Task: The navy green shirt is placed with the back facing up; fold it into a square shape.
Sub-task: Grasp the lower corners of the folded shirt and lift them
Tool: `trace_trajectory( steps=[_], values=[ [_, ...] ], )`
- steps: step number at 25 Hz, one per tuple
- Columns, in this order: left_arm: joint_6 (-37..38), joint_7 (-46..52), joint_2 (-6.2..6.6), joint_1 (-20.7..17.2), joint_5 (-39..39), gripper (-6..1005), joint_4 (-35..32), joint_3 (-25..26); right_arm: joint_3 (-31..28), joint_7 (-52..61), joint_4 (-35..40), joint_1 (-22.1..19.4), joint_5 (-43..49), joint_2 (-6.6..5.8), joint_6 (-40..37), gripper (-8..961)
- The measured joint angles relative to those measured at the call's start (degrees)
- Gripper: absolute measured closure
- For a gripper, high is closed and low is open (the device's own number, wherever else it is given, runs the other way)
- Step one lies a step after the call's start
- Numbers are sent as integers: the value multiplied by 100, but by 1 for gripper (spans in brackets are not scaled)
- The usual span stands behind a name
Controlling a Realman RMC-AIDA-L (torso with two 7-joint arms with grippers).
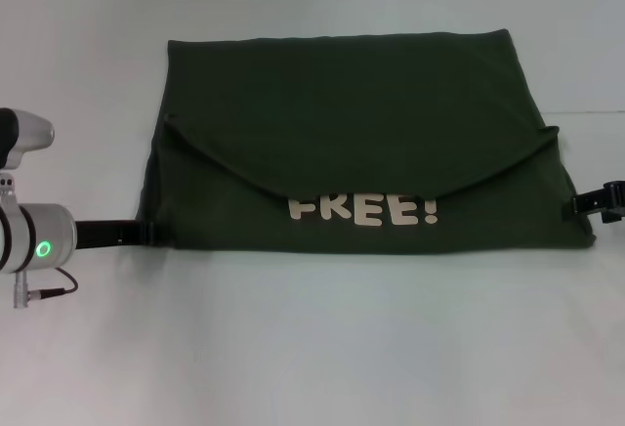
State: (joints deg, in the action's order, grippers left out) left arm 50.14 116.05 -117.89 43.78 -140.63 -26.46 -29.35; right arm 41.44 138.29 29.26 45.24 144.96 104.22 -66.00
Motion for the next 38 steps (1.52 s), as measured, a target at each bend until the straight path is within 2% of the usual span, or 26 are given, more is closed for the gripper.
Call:
trace_trajectory(
  steps=[4, 13, 21, 28, 33, 38],
  values=[
    [5, 30, 11, 24, -6, 943, 1, -6, 65, -28, -33, 4, 8, 71, 199, 223],
    [5, 55, 12, 43, -22, 942, 6, -9, 275, -229, -146, 0, 14, 381, 811, 231],
    [5, 58, 20, 42, -17, 942, 3, -9, 474, -256, -343, 51, 14, 474, 1122, 246],
    [4, 58, 21, 43, -8, 942, 0, -9, 465, -280, -287, 36, 12, 487, 1117, 259],
    [4, 58, 21, 42, -4, 942, 0, -9, 466, -261, -273, 32, 17, 453, 1081, 503],
    [4, 58, 21, 42, 1, 942, 0, -9, 463, -273, -271, 29, 18, 448, 1080, 658]
  ],
)
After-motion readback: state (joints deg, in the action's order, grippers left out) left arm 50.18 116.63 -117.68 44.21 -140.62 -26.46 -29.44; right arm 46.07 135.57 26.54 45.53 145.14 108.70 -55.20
